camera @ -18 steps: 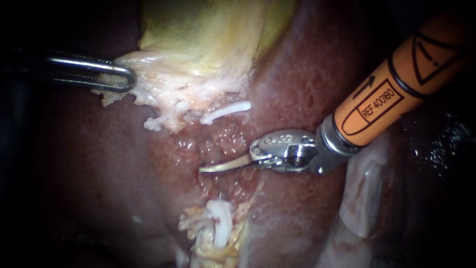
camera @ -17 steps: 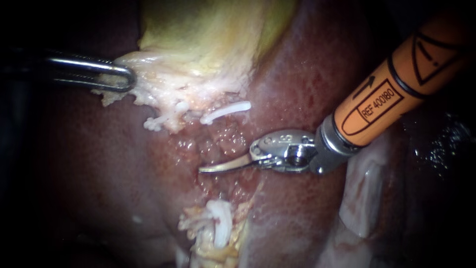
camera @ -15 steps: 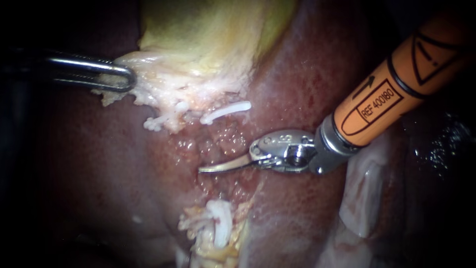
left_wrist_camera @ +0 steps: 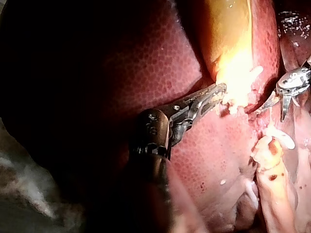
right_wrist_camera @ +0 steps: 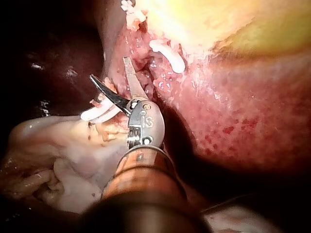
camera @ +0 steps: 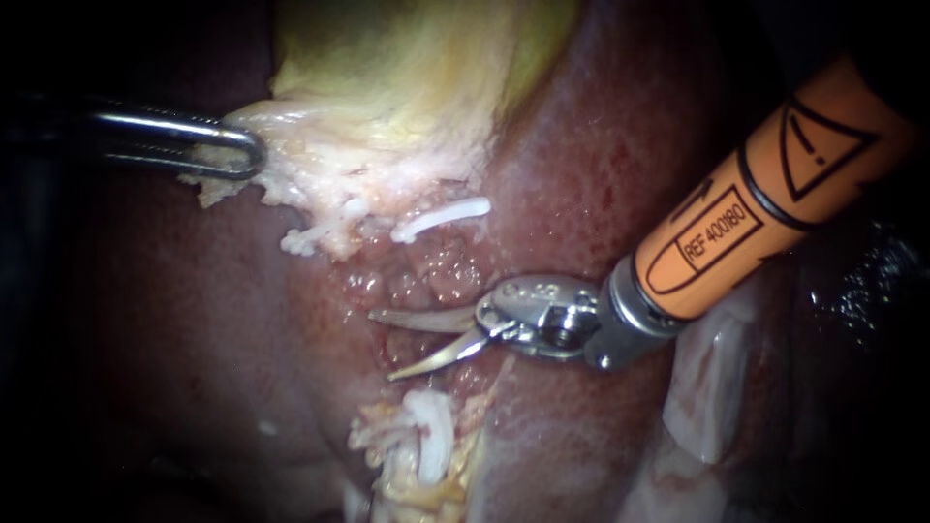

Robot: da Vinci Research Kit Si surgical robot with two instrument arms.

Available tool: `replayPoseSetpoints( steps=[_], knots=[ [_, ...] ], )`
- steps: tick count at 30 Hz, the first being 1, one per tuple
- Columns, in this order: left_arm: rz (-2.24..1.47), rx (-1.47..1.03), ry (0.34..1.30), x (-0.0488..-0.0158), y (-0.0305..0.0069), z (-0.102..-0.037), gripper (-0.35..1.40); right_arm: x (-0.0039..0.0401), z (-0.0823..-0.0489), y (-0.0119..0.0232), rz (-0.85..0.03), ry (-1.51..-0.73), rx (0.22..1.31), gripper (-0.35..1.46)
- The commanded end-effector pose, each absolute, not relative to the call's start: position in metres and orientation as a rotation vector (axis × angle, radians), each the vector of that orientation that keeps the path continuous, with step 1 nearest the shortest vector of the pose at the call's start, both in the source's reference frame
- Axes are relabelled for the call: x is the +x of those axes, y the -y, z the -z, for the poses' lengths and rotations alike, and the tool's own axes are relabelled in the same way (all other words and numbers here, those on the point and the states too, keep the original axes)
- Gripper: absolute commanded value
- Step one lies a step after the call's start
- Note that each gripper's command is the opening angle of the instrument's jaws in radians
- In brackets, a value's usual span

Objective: Go back from the cut right tube

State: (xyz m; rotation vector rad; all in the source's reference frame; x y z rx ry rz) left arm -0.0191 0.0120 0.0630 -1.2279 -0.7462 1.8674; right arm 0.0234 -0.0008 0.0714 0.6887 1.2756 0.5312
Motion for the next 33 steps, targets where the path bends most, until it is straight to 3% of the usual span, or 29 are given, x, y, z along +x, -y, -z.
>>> replayPoseSetpoints(
  steps=[1,3,7,14,20,33],
  knots=[
    [-1.868,-1.228,0.747,-0.0190,-0.0120,-0.0630,-0.35,0.0226,-0.0713,0.0008,-0.572,-1.268,0.648,1.43],
    [-1.868,-1.228,0.747,-0.0190,-0.0120,-0.0630,-0.35,0.0214,-0.0711,0.0010,-0.581,-1.263,0.592,1.43],
    [-1.868,-1.228,0.748,-0.0189,-0.0121,-0.0631,-0.35,0.0182,-0.0706,0.0014,-0.509,-1.247,0.418,1.43],
    [-1.868,-1.228,0.748,-0.0189,-0.0121,-0.0631,-0.35,0.0127,-0.0691,0.0009,-0.311,-1.060,0.219,1.43],
    [-1.868,-1.228,0.748,-0.0188,-0.0121,-0.0631,-0.35,0.0097,-0.0667,-0.0014,-0.282,-1.004,0.151,1.43],
    [-1.882,-1.236,0.736,-0.0213,-0.0099,-0.0662,-0.35,0.0083,-0.0653,-0.0027,-0.246,-1.016,0.166,1.43]
  ],
)
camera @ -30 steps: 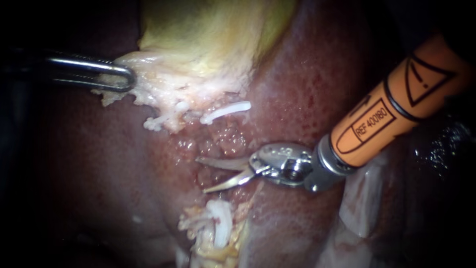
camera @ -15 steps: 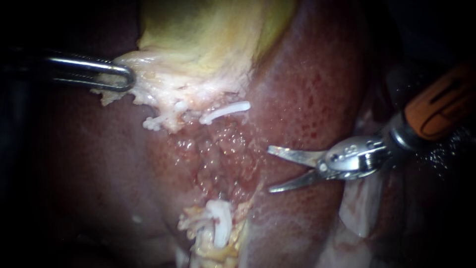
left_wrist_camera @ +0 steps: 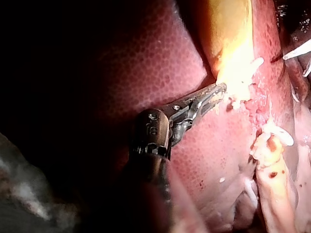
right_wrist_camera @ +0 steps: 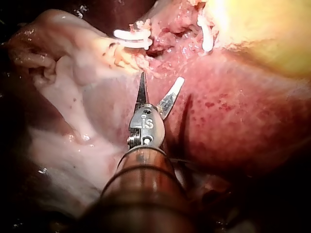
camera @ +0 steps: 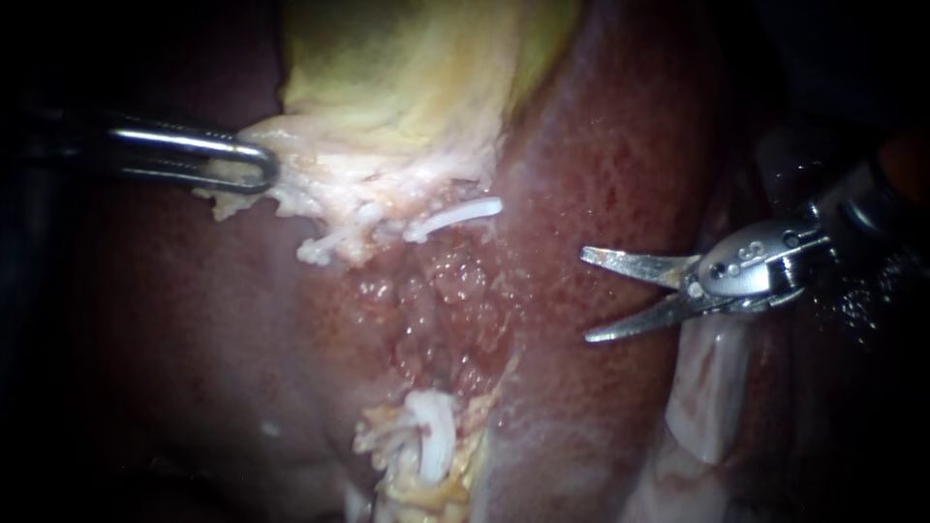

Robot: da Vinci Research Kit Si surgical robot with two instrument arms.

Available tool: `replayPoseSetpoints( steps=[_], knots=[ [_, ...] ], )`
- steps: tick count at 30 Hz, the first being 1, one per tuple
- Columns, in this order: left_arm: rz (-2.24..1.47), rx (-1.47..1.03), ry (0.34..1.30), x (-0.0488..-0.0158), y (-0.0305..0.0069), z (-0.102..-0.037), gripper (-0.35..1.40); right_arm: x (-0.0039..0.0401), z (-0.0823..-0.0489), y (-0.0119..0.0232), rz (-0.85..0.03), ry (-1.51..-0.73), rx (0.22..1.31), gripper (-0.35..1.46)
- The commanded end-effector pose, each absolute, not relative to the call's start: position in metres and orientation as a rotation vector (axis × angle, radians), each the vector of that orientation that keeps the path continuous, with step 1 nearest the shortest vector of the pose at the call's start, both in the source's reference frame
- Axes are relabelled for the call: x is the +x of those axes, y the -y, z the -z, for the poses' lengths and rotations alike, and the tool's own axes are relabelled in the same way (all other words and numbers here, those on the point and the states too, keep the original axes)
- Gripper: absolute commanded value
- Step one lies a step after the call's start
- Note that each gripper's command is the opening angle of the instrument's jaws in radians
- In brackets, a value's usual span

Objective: Go back from the cut right tube

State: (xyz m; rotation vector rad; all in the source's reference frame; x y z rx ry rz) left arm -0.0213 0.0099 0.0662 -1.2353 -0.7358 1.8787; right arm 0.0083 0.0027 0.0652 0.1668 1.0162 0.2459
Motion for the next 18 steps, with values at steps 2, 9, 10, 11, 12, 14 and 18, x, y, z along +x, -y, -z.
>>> replayPoseSetpoints(
  steps=[2,9,10,11,12,14,18],
  knots=[
    [-1.885,-1.239,0.739,-0.0220,-0.0095,-0.0669,-0.35,0.0083,-0.0653,-0.0027,-0.246,-1.016,0.167,1.43],
    [-1.896,-1.242,0.749,-0.0237,-0.0090,-0.0687,-0.35,0.0082,-0.0653,-0.0027,-0.246,-1.016,0.167,1.43],
    [-1.896,-1.242,0.749,-0.0237,-0.0090,-0.0687,-0.35,0.0082,-0.0653,-0.0027,-0.246,-1.016,0.167,1.43],
    [-1.896,-1.242,0.749,-0.0238,-0.0090,-0.0687,-0.35,0.0082,-0.0653,-0.0027,-0.246,-1.016,0.167,1.43],
    [-1.896,-1.242,0.749,-0.0238,-0.0090,-0.0687,-0.35,0.0082,-0.0653,-0.0027,-0.246,-1.016,0.167,1.43],
    [-1.896,-1.242,0.749,-0.0238,-0.0090,-0.0687,-0.35,0.0082,-0.0653,-0.0027,-0.246,-1.016,0.167,1.43],
    [-1.896,-1.242,0.750,-0.0237,-0.0090,-0.0686,-0.35,0.0085,-0.0655,-0.0026,-0.242,-1.020,0.172,1.43]
  ],
)
